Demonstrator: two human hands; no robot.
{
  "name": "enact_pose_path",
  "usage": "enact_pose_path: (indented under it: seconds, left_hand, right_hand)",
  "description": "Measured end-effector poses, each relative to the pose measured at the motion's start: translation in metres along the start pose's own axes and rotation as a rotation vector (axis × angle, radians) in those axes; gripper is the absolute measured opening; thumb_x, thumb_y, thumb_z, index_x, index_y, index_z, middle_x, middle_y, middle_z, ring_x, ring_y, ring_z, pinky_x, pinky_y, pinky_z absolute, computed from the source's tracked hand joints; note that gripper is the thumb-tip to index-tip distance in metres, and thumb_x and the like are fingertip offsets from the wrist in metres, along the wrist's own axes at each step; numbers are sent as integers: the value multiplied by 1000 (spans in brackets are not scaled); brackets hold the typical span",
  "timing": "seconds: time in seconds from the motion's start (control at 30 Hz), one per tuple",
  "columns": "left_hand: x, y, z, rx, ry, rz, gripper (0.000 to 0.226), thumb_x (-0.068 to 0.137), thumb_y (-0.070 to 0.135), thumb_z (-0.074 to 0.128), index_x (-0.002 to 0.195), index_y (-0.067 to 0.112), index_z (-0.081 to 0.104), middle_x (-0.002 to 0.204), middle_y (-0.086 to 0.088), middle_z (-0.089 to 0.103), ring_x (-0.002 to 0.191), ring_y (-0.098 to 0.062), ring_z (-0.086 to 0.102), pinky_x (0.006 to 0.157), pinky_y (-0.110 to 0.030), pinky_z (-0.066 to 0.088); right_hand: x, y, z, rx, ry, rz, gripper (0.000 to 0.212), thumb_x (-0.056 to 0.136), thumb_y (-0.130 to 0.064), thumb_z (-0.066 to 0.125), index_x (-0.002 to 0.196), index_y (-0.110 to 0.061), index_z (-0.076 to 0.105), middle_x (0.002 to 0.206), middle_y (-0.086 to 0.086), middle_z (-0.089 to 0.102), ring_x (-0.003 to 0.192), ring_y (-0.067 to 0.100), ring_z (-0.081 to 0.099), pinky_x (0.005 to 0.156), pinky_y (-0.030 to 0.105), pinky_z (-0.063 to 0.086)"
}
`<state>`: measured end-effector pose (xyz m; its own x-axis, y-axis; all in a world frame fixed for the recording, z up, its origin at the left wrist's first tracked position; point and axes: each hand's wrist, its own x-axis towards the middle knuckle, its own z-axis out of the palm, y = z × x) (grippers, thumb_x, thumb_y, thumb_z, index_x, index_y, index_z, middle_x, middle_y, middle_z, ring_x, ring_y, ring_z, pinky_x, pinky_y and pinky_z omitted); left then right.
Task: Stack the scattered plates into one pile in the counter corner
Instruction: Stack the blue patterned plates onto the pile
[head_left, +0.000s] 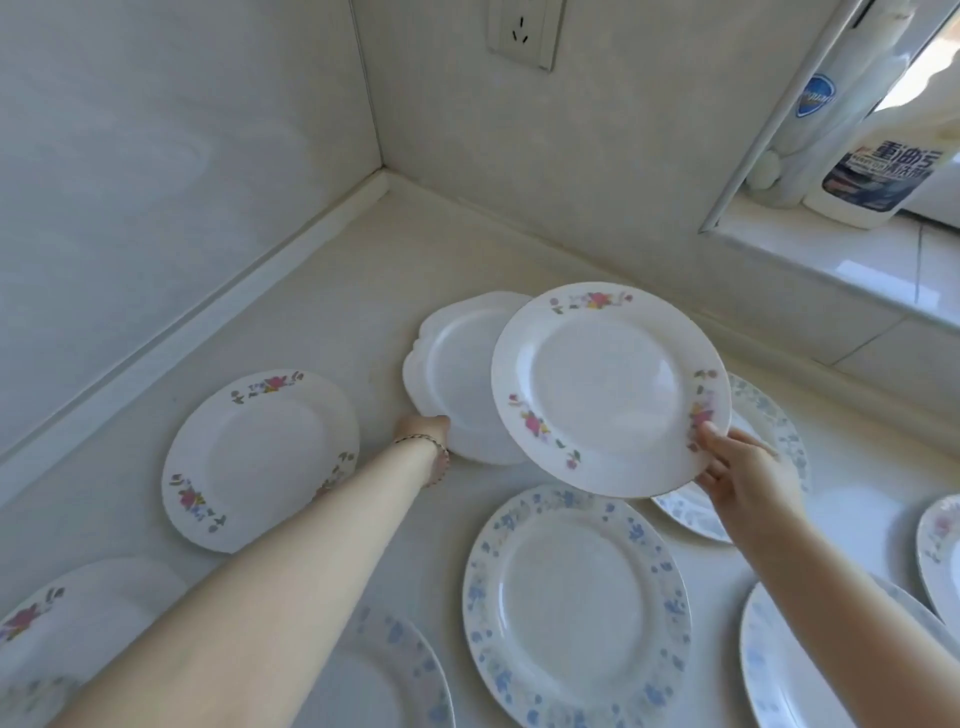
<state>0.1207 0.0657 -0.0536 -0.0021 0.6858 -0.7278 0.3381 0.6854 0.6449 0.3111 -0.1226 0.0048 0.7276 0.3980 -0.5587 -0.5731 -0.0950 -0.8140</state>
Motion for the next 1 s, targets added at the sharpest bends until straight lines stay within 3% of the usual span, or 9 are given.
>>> enact_pose_path:
  seconds: [0.07, 0.17, 0.3, 0.47, 0.6, 0.73, 0.8, 0.9, 1.0]
  left_hand:
    - [6, 1, 11, -43, -19, -47, 31, 87, 8, 53, 116, 0, 57, 100, -19, 64, 79, -30, 64, 90, -44, 50]
    - [18, -2, 16, -21, 6, -57, 38, 84, 7, 57, 121, 1, 55, 121, -15, 63, 102, -31, 63, 88, -35, 50]
    - [29, -4, 17, 35, 50, -42, 30, 84, 1, 55, 114, -2, 55, 114, -15, 64, 105, -34, 62, 91, -48, 52]
    - [35, -8, 10, 93, 26, -41, 23, 86, -4, 49, 108, -1, 56, 109, -16, 63, 101, -36, 62, 85, -49, 54]
    - [40, -13, -1, 72, -1, -62, 30, 87, -10, 44, 115, -2, 50, 112, -19, 59, 107, -41, 60, 81, -54, 55]
    - [43, -19, -16, 97, -9, -53, 10, 88, -7, 48, 85, 2, 51, 110, -22, 62, 100, -42, 63, 78, -56, 56]
    - [42, -22, -20, 103, -6, -43, 17, 89, -3, 51, 76, 6, 48, 105, -22, 63, 98, -42, 64, 79, -54, 56]
    - [42, -24, -23, 92, -23, -32, 22, 91, -1, 50, 73, 9, 44, 101, -21, 61, 99, -41, 64, 79, -52, 57]
    - [42, -26, -23, 109, -10, -12, 20, 92, 0, 49, 74, 9, 46, 108, -22, 62, 97, -41, 65, 79, -51, 57]
  right_hand:
    - [12, -1, -2, 49, 8, 37, 8, 88, 1, 54, 87, -5, 60, 54, -4, 71, 48, 5, 67, 45, 16, 53]
    - [31, 5, 11, 48, 11, 107, 10, 89, 2, 53, 83, -4, 58, 55, 0, 71, 47, 7, 68, 46, 18, 55]
    - [50, 23, 43, 27, -35, 187, 12, 88, 4, 53, 82, -5, 59, 54, 1, 70, 46, 10, 66, 44, 18, 53]
    - [60, 48, 81, -54, -20, 206, 17, 87, 4, 55, 73, -6, 57, 65, 8, 64, 51, 15, 62, 44, 17, 53]
    - [63, 65, 97, -101, 28, 224, 17, 86, 4, 57, 72, -7, 58, 72, 8, 59, 63, 20, 57, 44, 19, 54]
    - [62, 74, 104, -162, 50, 223, 7, 86, 4, 57, 87, -3, 60, 71, 8, 58, 64, 19, 55, 63, 28, 52]
    - [63, 79, 103, -198, 34, 214, 10, 86, 2, 57, 93, -4, 61, 73, 8, 59, 68, 22, 57, 70, 32, 53]
    - [69, 84, 101, -446, 49, 124, 11, 84, -6, 59, 93, -5, 65, 72, 5, 61, 77, 26, 59, 74, 36, 53]
    - [76, 81, 104, -760, 45, -6, 19, 81, -17, 61, 85, 1, 67, 67, 7, 62, 63, 23, 57, 55, 26, 46]
